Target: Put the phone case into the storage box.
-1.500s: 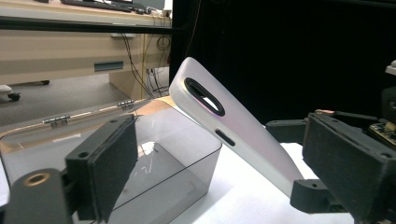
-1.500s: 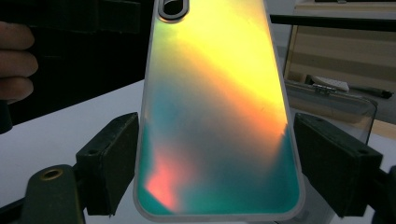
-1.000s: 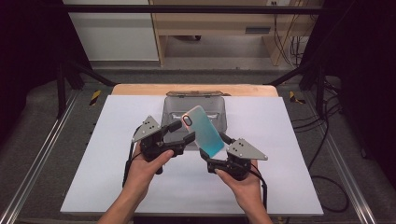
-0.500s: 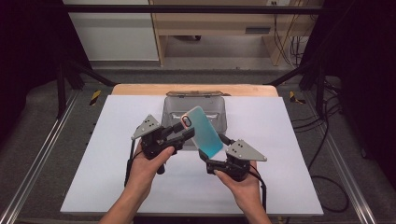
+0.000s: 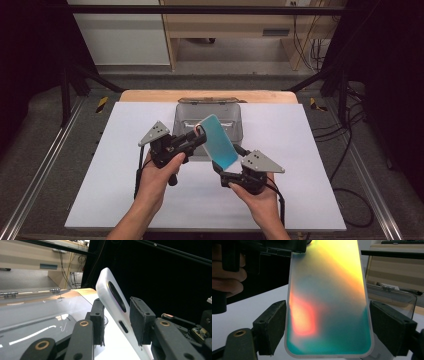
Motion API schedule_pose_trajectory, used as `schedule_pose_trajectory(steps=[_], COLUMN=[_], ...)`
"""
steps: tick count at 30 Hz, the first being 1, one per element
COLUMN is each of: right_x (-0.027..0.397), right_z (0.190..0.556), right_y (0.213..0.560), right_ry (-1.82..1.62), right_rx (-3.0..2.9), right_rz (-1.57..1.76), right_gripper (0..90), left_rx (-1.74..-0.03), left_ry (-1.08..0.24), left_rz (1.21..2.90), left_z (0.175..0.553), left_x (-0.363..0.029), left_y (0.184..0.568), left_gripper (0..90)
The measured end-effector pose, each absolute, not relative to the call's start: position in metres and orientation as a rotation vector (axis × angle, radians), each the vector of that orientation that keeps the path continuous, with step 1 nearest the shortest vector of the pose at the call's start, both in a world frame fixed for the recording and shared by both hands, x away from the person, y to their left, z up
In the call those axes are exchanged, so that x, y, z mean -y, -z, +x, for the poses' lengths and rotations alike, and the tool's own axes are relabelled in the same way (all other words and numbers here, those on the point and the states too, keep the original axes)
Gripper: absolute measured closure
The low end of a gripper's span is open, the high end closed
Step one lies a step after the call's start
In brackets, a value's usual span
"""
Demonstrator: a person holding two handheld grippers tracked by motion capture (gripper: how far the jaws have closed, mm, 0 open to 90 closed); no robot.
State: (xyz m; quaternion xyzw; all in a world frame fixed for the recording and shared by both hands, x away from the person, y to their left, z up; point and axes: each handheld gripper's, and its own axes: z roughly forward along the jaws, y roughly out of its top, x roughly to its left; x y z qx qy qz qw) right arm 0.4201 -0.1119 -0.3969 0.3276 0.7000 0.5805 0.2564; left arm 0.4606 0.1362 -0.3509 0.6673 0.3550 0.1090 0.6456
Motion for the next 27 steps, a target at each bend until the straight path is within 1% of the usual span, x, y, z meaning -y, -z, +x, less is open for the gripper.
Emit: schedule_pose_trajectory(steps=[8, 13, 18, 22, 27], right_x=[0.111, 0.112, 0.112, 0.112, 0.112], right_z=[0.422, 0.423, 0.425, 0.426, 0.427], right_y=[0.402, 0.403, 0.406, 0.408, 0.408], right_ry=[-1.566, -1.573, -1.588, -1.59, -1.607], right_rx=[-1.911, -1.915, -1.923, -1.93, -1.933], right_rz=[0.896, 0.902, 0.918, 0.919, 0.915], right_gripper=[17.4, 17.4, 17.3, 17.2, 17.1], left_rx=[-0.809, -0.811, -0.817, -0.797, -0.759], left_ry=[-0.23, -0.19, -0.172, -0.143, -0.149], left_rz=[1.514, 1.495, 1.494, 1.492, 1.497], left_z=[0.459, 0.459, 0.458, 0.457, 0.453], left_x=[-0.133, -0.132, -0.129, -0.127, -0.124], left_y=[0.349, 0.348, 0.348, 0.347, 0.344], left_gripper=[70.5, 74.6, 76.4, 78.9, 80.2])
